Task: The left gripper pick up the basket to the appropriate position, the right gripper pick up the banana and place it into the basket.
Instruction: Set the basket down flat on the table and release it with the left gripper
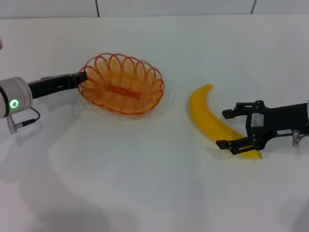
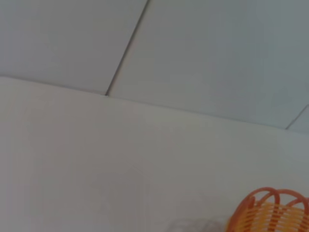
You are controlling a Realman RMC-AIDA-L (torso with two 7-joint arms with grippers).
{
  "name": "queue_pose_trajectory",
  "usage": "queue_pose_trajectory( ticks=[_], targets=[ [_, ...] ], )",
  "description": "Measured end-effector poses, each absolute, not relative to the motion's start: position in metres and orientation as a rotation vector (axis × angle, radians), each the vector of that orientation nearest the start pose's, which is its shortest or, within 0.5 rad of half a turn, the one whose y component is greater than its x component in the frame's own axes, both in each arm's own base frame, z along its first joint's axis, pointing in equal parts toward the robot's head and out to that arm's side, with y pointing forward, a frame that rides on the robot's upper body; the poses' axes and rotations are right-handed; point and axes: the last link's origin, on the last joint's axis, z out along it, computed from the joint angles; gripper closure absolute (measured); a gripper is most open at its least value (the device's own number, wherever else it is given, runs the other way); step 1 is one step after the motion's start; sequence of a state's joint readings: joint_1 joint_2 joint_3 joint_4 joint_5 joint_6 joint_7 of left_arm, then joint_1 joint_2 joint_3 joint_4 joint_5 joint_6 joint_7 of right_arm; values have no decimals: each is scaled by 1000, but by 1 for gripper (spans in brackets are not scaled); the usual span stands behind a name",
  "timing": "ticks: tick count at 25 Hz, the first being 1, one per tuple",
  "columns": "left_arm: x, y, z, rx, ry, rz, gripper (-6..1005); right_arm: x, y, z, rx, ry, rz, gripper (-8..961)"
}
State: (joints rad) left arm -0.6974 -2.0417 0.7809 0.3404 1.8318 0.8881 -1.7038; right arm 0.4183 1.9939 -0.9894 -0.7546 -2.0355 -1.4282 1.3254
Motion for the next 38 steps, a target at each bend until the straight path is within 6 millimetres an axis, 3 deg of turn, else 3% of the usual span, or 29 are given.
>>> queue_pose_trajectory(
  ticks=[25, 38],
  targets=[
    [-294, 399, -35, -2147, -1295, -546, 950, 308, 312, 7, -2853, 454, 205, 86],
    [-292, 396, -31, -2150, -1268, -624, 948, 308, 313, 5, -2858, 450, 193, 88]
  ],
)
